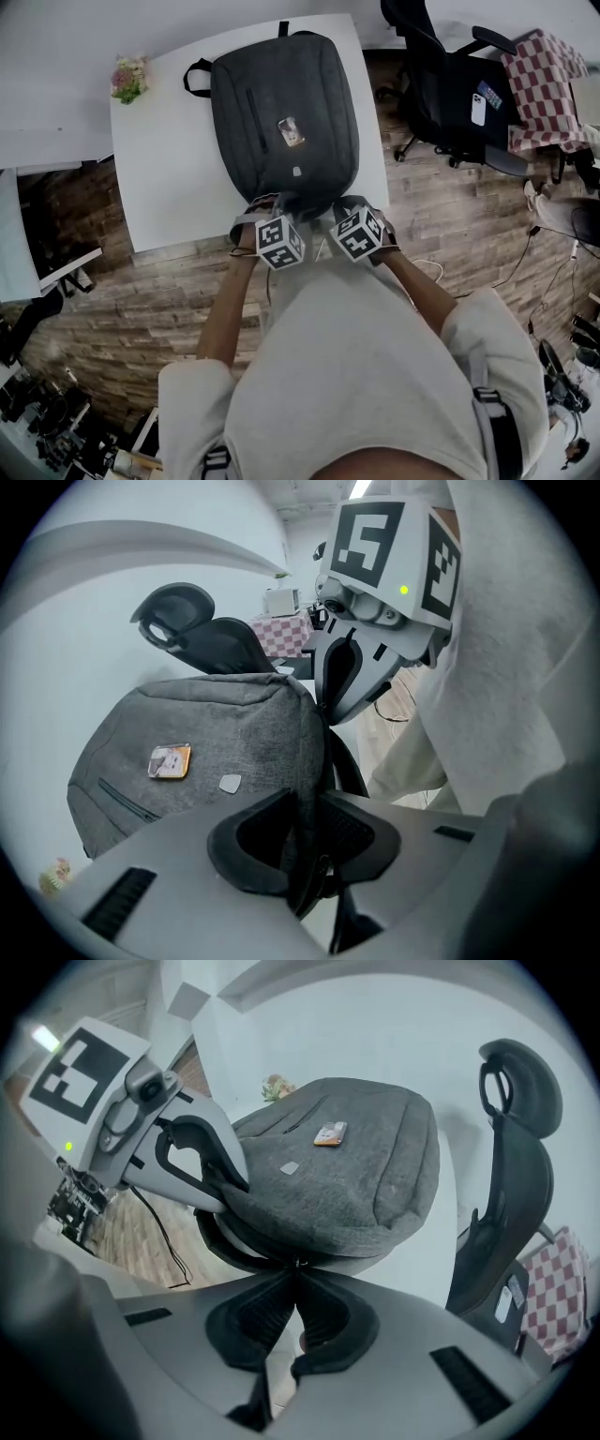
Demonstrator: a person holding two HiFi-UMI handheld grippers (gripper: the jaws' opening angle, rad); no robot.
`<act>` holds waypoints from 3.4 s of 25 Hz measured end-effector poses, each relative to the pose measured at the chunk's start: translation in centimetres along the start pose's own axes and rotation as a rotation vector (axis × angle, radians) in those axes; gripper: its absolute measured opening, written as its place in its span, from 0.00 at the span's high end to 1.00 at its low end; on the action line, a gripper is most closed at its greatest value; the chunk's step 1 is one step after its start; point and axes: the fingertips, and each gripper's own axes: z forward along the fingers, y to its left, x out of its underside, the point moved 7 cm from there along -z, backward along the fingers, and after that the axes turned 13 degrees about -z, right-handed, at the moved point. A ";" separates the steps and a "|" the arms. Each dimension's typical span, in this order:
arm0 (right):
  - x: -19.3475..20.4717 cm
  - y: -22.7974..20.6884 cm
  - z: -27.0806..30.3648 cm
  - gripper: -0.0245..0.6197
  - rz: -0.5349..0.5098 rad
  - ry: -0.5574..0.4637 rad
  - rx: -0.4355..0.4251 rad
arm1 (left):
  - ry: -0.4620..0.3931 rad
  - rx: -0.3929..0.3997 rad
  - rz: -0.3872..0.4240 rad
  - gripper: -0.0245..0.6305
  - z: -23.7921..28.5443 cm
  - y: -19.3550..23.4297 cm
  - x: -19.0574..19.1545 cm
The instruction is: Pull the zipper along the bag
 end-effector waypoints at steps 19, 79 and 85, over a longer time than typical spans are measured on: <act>-4.0 -11.5 2.9 0.94 -0.094 -0.011 0.118 | -0.103 -0.110 -0.164 0.82 2.5 6.8 -5.6; -7.2 -12.6 -5.9 0.82 0.193 -0.535 0.258 | -0.673 -0.290 -0.838 0.82 -8.2 12.3 -3.0; -9.3 -16.0 -9.5 0.89 0.215 -0.638 0.377 | -0.775 -0.437 -0.892 0.89 -12.3 14.6 -1.5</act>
